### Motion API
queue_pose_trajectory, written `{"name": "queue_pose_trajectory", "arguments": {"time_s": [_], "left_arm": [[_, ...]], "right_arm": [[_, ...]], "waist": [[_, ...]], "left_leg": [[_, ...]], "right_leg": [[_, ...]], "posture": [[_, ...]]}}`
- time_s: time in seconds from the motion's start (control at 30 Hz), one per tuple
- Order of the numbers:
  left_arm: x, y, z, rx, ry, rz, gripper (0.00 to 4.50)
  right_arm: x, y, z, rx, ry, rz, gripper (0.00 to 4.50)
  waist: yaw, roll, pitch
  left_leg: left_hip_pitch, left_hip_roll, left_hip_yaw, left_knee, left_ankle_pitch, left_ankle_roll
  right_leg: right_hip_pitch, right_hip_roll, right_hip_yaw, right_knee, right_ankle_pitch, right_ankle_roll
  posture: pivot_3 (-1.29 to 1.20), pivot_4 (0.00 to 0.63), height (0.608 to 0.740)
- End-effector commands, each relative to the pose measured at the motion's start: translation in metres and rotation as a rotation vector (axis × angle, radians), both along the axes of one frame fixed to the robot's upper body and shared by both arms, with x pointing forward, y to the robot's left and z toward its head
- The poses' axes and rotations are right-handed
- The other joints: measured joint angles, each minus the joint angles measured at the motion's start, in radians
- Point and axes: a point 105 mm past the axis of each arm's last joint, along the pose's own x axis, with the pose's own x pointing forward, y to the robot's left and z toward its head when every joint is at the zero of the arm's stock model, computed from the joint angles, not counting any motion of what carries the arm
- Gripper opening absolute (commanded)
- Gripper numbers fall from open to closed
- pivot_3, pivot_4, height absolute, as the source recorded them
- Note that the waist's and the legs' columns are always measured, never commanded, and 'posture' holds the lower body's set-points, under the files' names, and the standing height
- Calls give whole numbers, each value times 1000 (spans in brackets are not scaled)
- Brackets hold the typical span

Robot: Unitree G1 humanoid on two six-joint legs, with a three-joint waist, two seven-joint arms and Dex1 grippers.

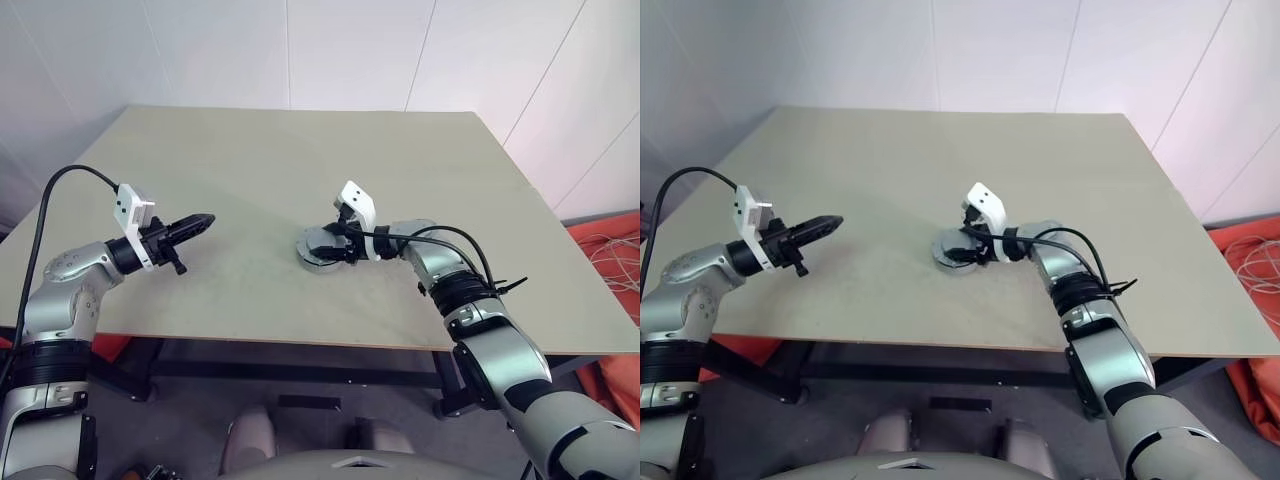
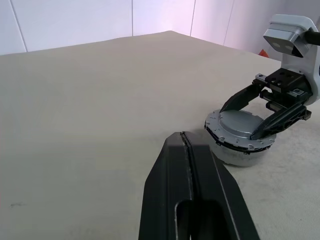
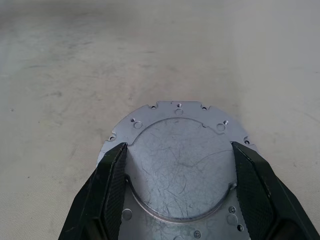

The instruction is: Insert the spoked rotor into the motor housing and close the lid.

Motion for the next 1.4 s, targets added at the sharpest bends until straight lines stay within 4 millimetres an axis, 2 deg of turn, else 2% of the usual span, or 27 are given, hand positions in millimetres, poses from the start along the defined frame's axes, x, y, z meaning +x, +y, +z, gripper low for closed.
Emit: {"name": "queue_pose_trajectory", "arguments": {"time_s": [0.03,0.57,1.17,1.4], "left_arm": [[-1,0,13,2,-44,-5,0],[-1,0,13,0,-40,-4,0],[-1,1,13,1,-36,-5,0],[-1,0,14,2,-36,-9,0]], "right_arm": [[4,5,25,41,-77,19,3109],[2,4,7,-43,-81,14,3109],[1,4,4,-52,-74,25,3109],[0,-1,-13,-137,-60,18,3109]], "waist": [[0,0,0],[0,0,0],[-1,0,0],[-1,0,0]], "left_leg": [[0,0,0,0,0,0],[-1,0,0,0,0,0],[-1,0,0,0,0,0],[0,0,0,0,0,0]], "right_leg": [[0,0,0,0,0,0],[-1,0,0,0,0,0],[-1,0,0,0,0,0],[-1,0,0,0,0,0]], "posture": [[0,0,740],[0,0,740],[0,0,740],[0,0,740]]}}
